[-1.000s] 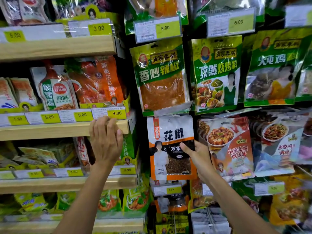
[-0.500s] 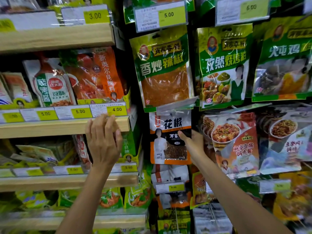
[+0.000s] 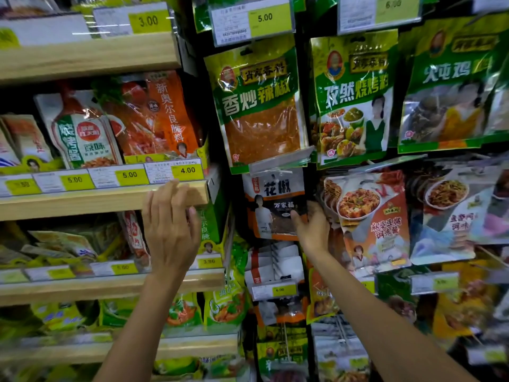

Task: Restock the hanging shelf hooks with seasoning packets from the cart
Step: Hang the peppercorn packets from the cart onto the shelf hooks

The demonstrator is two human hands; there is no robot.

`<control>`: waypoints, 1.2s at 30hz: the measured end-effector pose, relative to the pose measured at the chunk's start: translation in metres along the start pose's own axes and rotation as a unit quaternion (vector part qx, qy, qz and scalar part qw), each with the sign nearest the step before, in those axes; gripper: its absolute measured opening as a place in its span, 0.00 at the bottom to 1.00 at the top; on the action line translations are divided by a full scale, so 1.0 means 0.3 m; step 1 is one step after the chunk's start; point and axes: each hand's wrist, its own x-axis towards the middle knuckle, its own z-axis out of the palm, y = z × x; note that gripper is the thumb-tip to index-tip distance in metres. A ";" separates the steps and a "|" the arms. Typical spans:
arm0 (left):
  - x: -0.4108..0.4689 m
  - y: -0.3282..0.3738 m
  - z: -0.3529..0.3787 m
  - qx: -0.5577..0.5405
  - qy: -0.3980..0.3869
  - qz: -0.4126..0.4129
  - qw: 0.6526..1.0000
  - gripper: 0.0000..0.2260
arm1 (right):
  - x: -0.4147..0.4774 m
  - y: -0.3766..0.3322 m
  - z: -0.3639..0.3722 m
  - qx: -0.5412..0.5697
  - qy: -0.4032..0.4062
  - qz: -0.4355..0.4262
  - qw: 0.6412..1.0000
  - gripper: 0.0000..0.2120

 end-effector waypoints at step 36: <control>-0.863 2.633 -0.131 -0.515 -0.721 -0.166 0.433 0.08 | -0.923 1.064 -2.247 -0.091 0.271 0.448 0.847 0.08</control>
